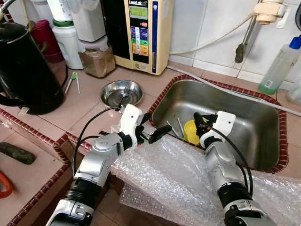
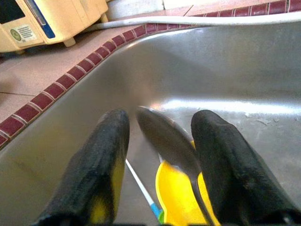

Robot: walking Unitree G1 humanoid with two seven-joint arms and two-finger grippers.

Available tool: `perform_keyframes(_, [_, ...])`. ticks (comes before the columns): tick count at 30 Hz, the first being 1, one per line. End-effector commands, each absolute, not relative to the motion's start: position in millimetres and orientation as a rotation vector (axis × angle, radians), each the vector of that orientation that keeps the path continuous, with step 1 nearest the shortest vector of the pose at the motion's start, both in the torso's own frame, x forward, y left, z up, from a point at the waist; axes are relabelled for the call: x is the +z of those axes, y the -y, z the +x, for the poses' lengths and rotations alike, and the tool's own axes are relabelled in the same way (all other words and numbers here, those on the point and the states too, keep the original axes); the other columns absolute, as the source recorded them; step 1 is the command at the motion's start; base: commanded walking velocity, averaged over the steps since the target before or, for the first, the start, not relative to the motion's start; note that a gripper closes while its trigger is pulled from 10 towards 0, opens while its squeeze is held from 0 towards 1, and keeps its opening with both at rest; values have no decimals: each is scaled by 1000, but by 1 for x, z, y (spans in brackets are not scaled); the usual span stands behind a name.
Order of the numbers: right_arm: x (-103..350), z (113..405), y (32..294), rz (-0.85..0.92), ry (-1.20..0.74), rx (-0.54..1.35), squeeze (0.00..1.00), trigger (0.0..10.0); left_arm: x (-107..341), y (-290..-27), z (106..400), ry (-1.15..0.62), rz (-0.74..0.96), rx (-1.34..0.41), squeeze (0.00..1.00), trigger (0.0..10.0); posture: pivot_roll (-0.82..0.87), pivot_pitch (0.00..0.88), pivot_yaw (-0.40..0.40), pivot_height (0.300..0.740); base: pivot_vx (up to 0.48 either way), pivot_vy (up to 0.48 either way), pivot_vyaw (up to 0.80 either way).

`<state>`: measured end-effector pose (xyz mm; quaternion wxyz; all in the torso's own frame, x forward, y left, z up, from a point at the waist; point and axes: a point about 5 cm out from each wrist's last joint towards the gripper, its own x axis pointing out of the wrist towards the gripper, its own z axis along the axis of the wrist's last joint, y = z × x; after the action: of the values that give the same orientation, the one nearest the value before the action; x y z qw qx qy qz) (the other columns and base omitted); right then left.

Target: Kitchen organization

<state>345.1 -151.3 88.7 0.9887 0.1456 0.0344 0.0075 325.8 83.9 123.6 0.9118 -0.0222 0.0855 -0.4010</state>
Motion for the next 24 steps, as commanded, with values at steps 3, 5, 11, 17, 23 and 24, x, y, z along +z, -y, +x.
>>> perform_keyframes(3, [84, 343, 147, 296, -95, 33, 1000, 10000, 125, -87, 328, -168, -32, -805, 1000, 10000, -17, 20, 56, 740, 0, 0, 0])
perform_keyframes(5, [89, 345, 150, 291, -69, 19, 1000, 10000, 125, -87, 328, -165, -30, -802, 1000, 10000, -17, 20, 56, 740, 0, 0, 0])
perform_keyframes(11, [113, 346, 146, 299, 44, 80, 1000, 10000, 138, -101, 340, -42, 7, -639, 1000, 10000, -10, 19, 47, 740, 0, 0, 0])
perform_keyframes(17, [126, 343, 141, 247, 89, 79, 1000, 10000, 145, -115, 349, 28, 56, -512, 1000, 10000, -11, 13, 44, 740, 0, 0, 0])
perform_keyframes(23, [145, 332, 133, 5, 165, 118, 1000, 10000, 158, -141, 358, 130, 97, -299, 1000, 10000, -16, 9, 47, 740, 0, 0, 0])
perform_keyframes(24, [144, 328, 128, -10, 156, 156, 1000, 10000, 160, -145, 359, 148, 105, -261, 1000, 10000, -16, 9, 47, 740, 0, 0, 0])
